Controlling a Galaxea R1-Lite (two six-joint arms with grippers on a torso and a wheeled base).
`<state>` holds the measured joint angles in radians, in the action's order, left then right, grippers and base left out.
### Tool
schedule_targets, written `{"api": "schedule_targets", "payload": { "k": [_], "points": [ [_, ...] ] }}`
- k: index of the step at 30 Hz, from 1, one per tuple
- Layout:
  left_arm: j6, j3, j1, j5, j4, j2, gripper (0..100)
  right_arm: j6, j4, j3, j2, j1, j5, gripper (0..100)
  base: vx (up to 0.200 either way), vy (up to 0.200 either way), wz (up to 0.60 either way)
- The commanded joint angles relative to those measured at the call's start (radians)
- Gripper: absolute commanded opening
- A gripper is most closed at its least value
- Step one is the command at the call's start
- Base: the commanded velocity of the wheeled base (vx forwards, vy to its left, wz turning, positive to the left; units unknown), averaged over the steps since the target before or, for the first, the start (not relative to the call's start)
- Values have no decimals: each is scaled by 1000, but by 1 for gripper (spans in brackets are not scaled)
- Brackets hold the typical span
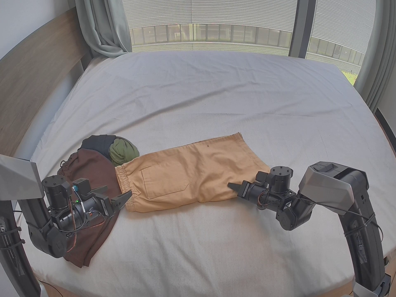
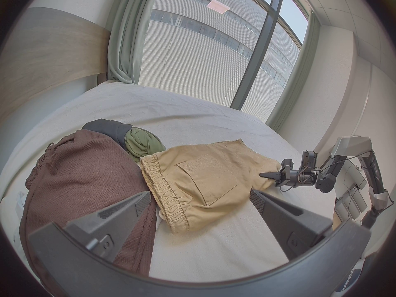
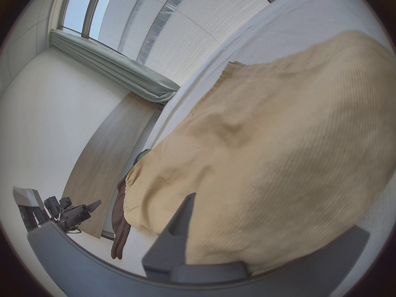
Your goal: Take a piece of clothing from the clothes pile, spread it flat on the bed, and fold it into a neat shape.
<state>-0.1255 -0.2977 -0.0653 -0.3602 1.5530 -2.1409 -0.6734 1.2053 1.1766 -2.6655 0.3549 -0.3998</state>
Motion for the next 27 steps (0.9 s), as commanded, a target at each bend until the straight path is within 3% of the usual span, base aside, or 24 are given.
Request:
{"api": "schedule_targets", "payload": {
  "k": [1,27],
  "points": [
    [0,0,1,0,2,-5,100,0,0,-43,22,1,-1,0,0,0,0],
    [-2,-11,4,-8,2,-27,100,52,26,-538,309,-34,16,0,0,0,0]
  ]
}}
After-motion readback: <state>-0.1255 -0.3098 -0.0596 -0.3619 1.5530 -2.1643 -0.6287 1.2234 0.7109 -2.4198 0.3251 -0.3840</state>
